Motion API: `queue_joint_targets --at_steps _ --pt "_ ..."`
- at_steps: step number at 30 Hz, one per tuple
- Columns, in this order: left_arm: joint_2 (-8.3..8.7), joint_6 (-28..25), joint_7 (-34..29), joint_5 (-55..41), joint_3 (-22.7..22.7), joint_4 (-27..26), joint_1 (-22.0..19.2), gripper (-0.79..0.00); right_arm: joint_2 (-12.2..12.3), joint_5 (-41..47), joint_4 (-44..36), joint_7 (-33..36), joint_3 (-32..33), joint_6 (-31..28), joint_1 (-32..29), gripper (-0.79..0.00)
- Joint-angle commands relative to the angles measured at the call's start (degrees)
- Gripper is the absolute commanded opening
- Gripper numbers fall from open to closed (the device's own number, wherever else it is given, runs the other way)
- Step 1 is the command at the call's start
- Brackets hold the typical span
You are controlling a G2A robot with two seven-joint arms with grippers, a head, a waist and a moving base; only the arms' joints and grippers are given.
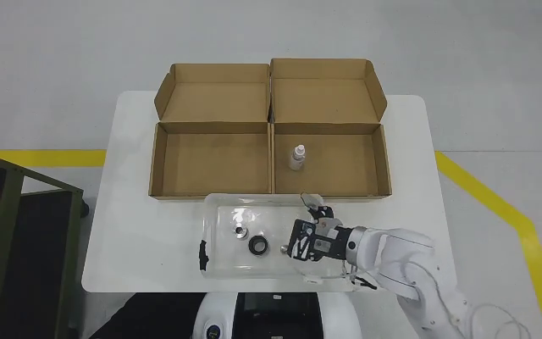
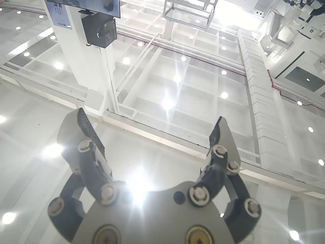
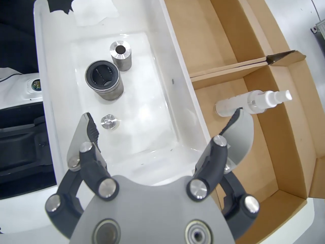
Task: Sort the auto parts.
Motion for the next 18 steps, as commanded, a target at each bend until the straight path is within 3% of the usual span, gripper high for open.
queue_joint_targets --at_steps 1,18 --pt "0.0 0.0 0.0 0.0 0.0 0.0 0.0 0.0 0.02 -0.37 0.16 0.71 -0.75 0.0 0.15 0.0" --pt "0.0 0.0 0.0 0.0 0.0 0.0 0.0 0.0 -0.52 -0.24 5.05 7.44 -9.14 0.03 5.3 -0.006"
